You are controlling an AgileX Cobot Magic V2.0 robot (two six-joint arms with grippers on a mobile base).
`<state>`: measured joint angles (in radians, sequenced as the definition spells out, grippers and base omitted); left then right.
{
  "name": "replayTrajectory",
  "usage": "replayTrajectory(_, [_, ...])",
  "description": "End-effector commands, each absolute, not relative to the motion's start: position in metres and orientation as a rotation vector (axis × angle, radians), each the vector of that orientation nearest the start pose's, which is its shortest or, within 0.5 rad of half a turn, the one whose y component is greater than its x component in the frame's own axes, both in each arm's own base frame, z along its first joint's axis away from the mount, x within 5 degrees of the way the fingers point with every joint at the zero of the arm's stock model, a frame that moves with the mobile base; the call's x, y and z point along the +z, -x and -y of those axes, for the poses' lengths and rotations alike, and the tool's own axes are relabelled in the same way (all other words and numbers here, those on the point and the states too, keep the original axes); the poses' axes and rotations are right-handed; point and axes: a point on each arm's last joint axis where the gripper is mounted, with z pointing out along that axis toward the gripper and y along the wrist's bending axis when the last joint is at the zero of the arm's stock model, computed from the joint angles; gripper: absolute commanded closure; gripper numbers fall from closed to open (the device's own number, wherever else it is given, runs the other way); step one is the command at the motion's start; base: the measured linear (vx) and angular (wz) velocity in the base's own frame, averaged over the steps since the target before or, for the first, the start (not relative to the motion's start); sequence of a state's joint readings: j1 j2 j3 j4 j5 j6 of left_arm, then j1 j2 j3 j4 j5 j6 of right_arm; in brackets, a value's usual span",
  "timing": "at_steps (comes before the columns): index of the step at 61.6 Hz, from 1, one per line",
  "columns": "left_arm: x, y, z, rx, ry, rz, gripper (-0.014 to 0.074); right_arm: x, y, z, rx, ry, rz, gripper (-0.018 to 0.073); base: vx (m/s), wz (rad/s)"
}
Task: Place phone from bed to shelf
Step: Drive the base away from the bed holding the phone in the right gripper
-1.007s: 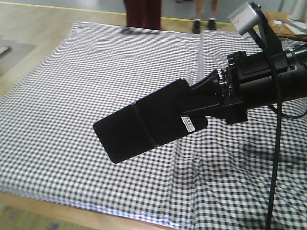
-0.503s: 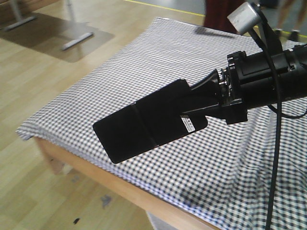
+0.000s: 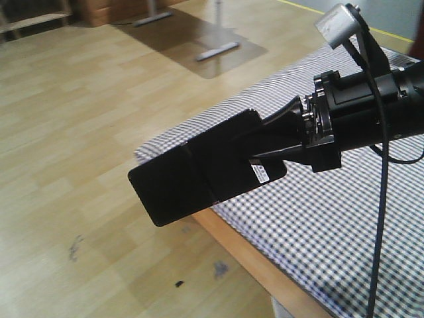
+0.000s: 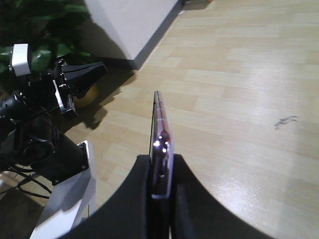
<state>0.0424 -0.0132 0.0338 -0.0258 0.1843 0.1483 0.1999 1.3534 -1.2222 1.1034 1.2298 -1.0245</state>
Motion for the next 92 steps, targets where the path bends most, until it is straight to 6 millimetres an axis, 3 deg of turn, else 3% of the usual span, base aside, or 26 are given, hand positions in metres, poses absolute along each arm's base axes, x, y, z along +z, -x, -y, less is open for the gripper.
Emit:
replayTrajectory(1, [0.2003,-0.0549,-0.0018,0.112,-0.058,-1.581,0.0595,0.3996,-0.2222,-0.1279,1.192,1.07,-1.862,0.0561,0.03,0.69])
replayTrajectory(92, [0.2003,-0.0549,-0.0018,0.112,-0.058,-1.581,0.0595,0.3996,-0.2222,-0.1279,1.192,1.07,-1.862,0.0561,0.09,0.51])
